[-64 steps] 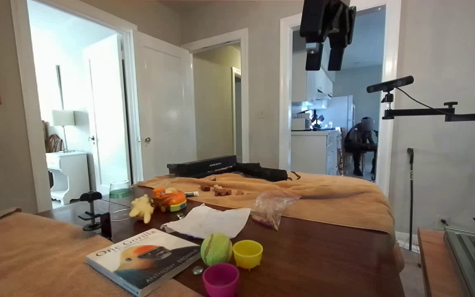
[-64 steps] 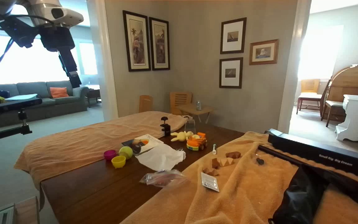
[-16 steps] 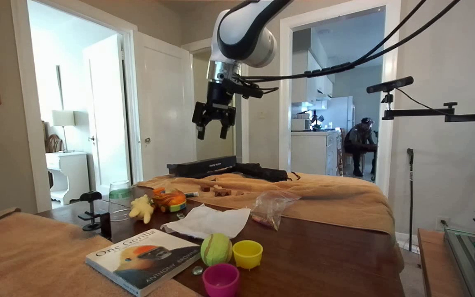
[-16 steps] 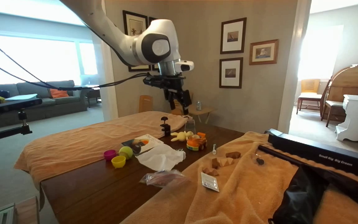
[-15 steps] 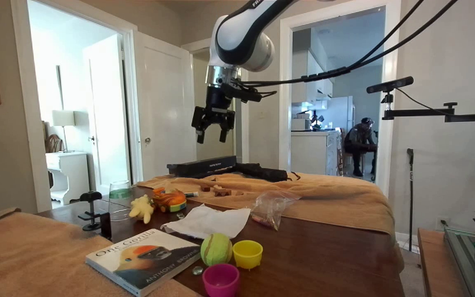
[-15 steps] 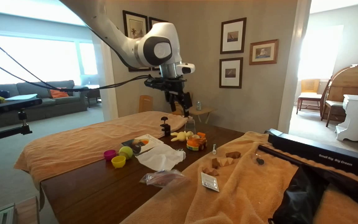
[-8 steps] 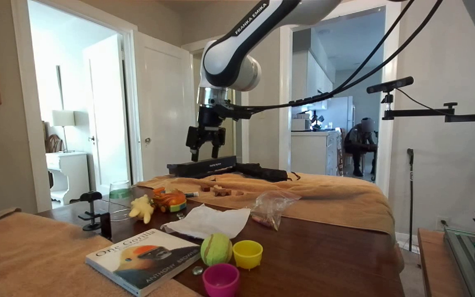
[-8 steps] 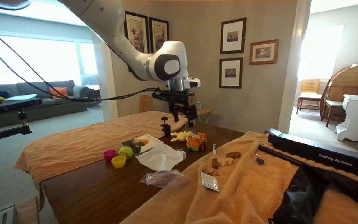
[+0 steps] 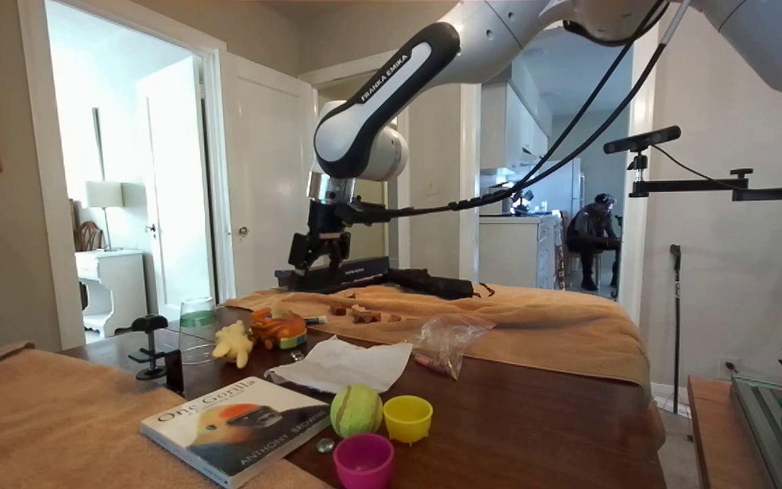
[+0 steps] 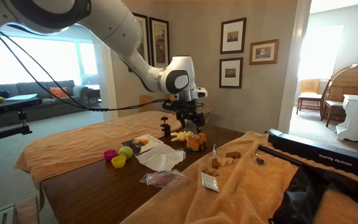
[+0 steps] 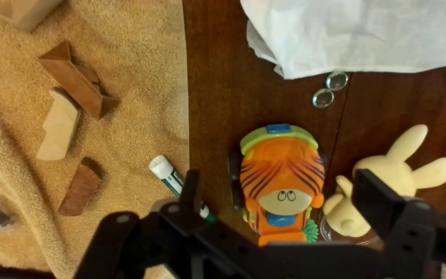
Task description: Move the car toy slightly backward on the table
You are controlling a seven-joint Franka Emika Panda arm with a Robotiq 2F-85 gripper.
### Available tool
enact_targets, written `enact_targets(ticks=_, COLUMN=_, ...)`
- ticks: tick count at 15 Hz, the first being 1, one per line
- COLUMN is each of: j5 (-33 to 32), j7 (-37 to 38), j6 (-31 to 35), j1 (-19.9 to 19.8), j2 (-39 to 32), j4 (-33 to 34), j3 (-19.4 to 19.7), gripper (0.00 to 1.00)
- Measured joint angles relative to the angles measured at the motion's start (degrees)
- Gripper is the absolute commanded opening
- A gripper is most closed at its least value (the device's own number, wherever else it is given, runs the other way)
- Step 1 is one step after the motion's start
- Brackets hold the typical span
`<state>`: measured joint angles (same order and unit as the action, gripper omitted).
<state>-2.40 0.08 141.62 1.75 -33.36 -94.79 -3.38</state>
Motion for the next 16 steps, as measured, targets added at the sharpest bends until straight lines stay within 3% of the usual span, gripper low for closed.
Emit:
enact_targets(ticks=7, j5=0.05, j7=-0.14, j6=3.84, j1=0.01, j2=-7.68, j4=6.83, j3=-0.72, gripper=1.0)
enact_targets(ticks=16, j5=0.37, j7=-0.14, j6=6.48, j1=0.08, j2=-11.74, j4=10.95, j3=-1.95, gripper=1.0)
